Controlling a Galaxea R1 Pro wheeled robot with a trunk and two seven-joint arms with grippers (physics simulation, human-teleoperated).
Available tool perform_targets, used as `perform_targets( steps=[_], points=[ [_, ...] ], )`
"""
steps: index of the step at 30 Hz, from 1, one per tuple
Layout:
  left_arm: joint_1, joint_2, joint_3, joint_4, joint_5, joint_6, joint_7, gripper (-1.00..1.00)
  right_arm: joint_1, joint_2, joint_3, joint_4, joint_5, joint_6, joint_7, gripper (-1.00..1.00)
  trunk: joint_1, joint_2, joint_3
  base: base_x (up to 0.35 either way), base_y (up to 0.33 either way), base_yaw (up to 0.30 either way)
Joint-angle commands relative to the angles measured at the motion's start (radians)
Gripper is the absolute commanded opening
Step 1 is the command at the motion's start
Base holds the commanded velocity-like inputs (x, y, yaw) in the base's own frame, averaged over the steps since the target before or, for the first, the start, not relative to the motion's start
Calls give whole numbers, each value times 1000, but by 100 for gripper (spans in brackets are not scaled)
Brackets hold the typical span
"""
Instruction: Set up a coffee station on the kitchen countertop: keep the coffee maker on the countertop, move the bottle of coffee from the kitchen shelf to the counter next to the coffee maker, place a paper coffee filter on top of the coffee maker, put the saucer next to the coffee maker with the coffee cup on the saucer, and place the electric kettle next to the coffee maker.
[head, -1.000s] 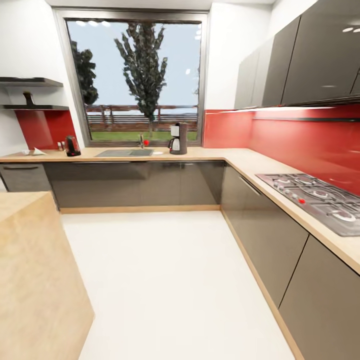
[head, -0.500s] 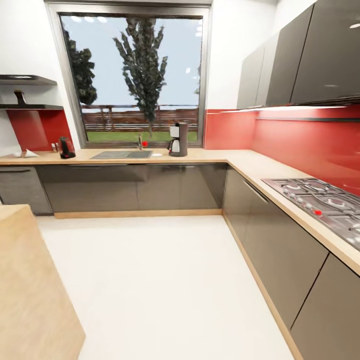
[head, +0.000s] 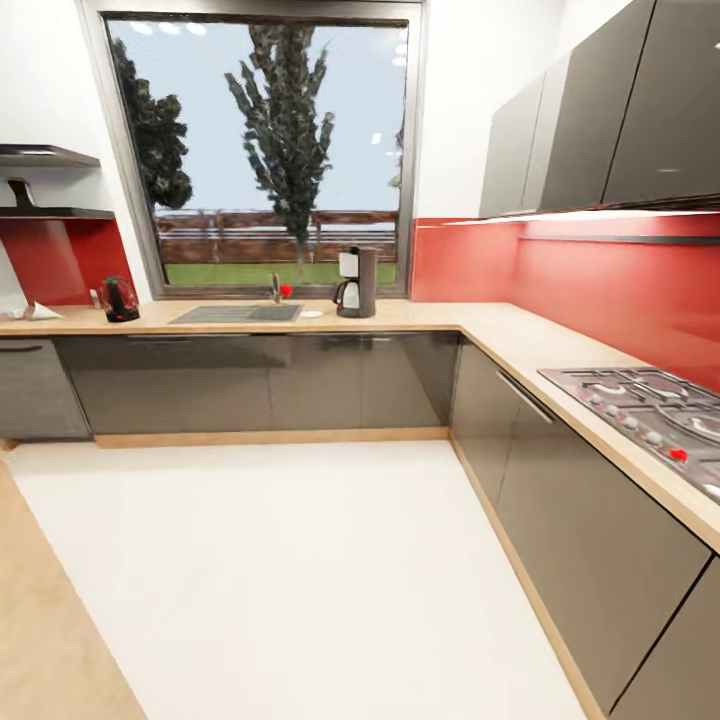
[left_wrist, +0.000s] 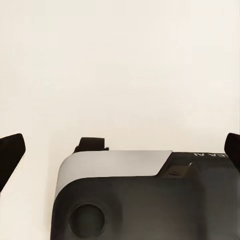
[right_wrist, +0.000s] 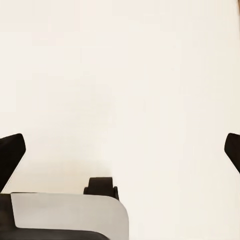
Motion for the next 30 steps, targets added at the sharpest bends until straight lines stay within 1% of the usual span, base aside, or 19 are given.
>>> perform_targets(
  steps=[1, 30],
  points=[
    [0, -1, 5, -1, 1, -1, 0, 100, -1, 0, 0, 1, 0, -3, 0, 100, 1, 0, -1, 327, 0, 0],
    [0, -1, 5, -1, 1, -1, -1, 100, -1, 0, 0, 1, 1, -4, 0, 100, 1, 0, -1, 327, 0, 0]
  ],
)
